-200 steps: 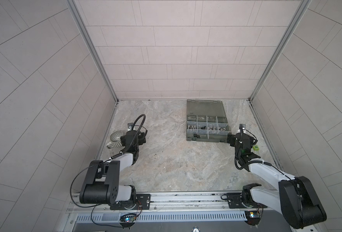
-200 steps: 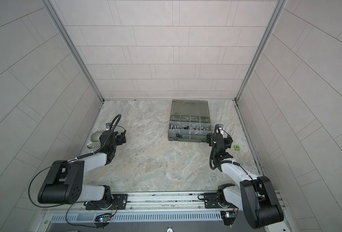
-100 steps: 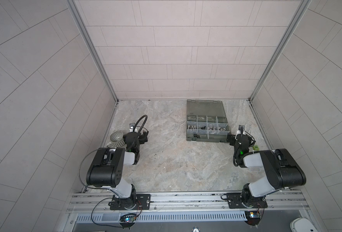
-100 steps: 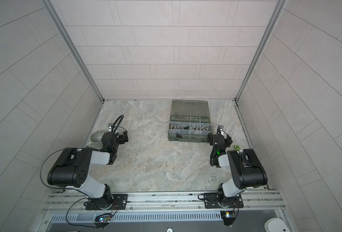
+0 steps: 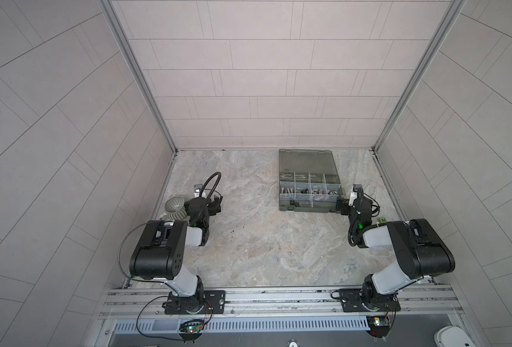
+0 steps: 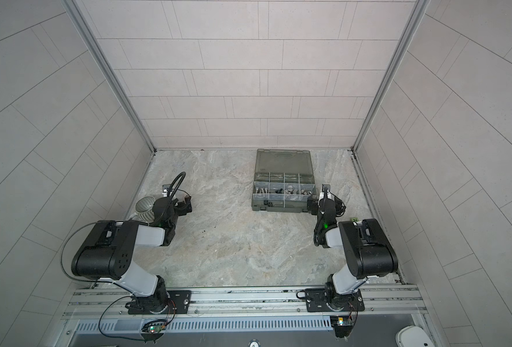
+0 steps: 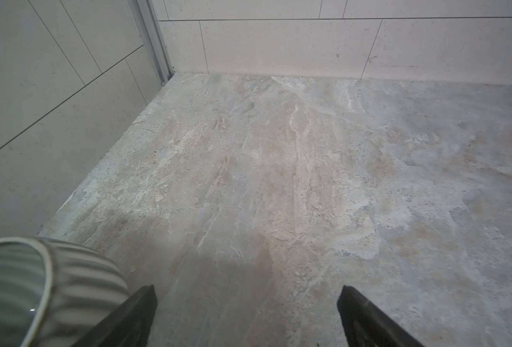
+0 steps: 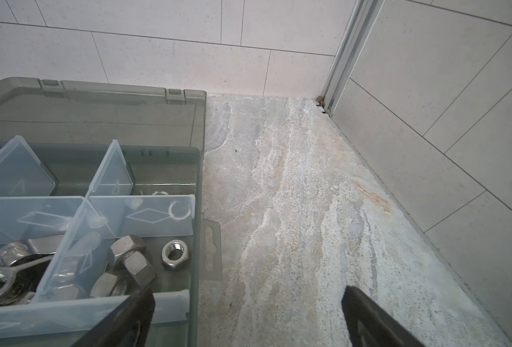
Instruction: Sort the screws and nuts into containers
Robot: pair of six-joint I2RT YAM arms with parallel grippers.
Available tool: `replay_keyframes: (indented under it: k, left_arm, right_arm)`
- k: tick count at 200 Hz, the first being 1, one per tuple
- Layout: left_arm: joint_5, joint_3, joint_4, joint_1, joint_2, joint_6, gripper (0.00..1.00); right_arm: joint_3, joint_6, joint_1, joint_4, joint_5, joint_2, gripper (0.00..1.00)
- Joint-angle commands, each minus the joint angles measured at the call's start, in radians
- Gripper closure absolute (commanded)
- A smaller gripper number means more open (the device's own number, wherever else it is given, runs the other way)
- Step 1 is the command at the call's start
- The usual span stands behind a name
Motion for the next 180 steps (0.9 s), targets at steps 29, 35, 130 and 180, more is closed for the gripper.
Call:
replay_keyframes:
  k: [29, 35, 130, 180]
  left_arm:
    - [-0.048, 0.025, 0.018, -0.023, -0.001, 0.027, 0.0]
    - [-0.054, 0.025, 0.018, -0.026, -0.002, 0.028, 0.0]
    - [-0.066, 0.023, 0.022, -0.031, -0.001, 0.031, 0.0]
    - [-0.065, 0.024, 0.023, -0.031, 0.0, 0.031, 0.0]
  right_arm:
    - [0.008, -0.022, 0.002, 0.02, -0.005, 0.01, 0.01]
    - [0.01, -0.021, 0.002, 0.019, -0.006, 0.01, 0.01]
    - [0.01, -0.024, 0.005, 0.015, 0.001, 0.01, 0.01]
    - [0.028, -0.055, 0.005, -0.011, -0.078, 0.015, 0.01]
